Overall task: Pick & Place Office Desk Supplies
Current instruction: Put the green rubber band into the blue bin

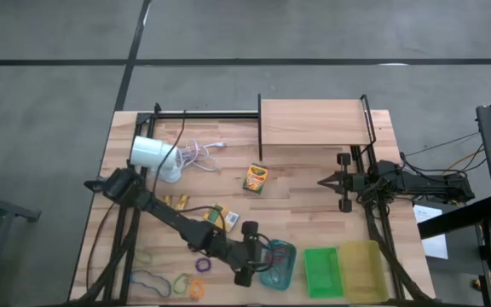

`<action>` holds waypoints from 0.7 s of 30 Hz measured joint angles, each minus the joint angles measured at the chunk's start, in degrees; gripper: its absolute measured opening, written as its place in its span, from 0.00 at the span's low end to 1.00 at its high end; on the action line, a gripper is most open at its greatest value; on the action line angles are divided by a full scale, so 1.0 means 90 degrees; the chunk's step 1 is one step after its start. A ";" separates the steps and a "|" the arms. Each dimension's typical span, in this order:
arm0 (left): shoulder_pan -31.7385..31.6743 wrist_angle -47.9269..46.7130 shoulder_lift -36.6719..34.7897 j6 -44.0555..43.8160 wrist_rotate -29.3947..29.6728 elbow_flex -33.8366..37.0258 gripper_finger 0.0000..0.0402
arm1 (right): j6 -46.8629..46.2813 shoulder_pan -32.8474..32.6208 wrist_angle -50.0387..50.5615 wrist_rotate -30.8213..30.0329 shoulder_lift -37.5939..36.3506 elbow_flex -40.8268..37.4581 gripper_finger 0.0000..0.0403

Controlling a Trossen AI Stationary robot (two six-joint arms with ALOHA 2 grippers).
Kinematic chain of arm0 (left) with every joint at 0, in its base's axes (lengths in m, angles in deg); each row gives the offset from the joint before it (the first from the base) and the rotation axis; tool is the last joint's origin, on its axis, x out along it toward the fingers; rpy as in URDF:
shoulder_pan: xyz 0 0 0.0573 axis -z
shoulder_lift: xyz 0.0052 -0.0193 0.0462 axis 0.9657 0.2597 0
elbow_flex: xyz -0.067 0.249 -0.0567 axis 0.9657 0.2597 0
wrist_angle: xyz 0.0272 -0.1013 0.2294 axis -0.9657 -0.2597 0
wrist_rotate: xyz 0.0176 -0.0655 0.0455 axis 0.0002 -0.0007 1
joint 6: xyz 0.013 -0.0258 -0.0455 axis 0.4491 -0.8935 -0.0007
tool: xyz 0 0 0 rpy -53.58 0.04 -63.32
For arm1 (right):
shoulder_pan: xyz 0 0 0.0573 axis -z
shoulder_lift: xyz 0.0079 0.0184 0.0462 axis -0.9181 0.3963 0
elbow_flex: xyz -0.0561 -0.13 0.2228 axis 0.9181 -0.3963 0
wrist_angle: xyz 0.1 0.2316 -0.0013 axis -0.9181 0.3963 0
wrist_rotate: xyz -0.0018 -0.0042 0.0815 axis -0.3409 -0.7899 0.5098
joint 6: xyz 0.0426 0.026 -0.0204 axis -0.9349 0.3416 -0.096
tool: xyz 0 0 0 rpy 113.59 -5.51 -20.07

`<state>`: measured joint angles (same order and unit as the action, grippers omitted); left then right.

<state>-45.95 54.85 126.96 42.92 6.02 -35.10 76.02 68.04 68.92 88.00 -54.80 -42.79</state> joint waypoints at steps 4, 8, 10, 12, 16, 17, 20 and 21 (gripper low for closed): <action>0.0226 -0.0586 -0.0243 -0.0820 0.0473 0.0000 0.54 | -0.0002 0.0002 0.0000 -0.0002 0.0002 0.0000 0.02; 0.0515 -0.1257 -0.0346 -0.1650 0.0959 0.0002 0.54 | 0.0000 0.0002 -0.0002 -0.0004 0.0000 0.0002 0.02; 0.0685 -0.1590 -0.0396 -0.2122 0.1199 0.0002 0.54 | 0.0000 0.0000 -0.0007 0.0005 0.0002 0.0002 0.02; 0.0861 -0.1867 -0.0423 -0.2675 0.1441 0.0002 0.54 | 0.0000 0.0002 -0.0005 -0.0002 0.0002 0.0002 0.02; 0.1217 -0.2605 -0.0458 -0.3982 0.1838 0.0002 0.54 | 0.0000 0.0000 -0.0005 0.0003 0.0000 0.0001 0.02; 0.1305 -0.2787 -0.0476 -0.4347 0.1904 0.0002 0.54 | 0.0000 0.0002 -0.0003 0.0005 0.0002 0.0000 0.02; 0.1543 -0.3336 -0.0510 -0.5457 0.1941 0.0002 0.54 | 0.0000 0.0000 -0.0002 0.0005 0.0002 0.0001 0.02; 0.1619 -0.3506 -0.0514 -0.5859 0.1921 0.0002 0.54 | 0.0000 0.0002 -0.0002 -0.0001 0.0002 0.0002 0.02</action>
<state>-31.38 23.30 122.34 -9.81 23.32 -35.08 76.02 68.06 68.90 87.99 -54.78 -42.77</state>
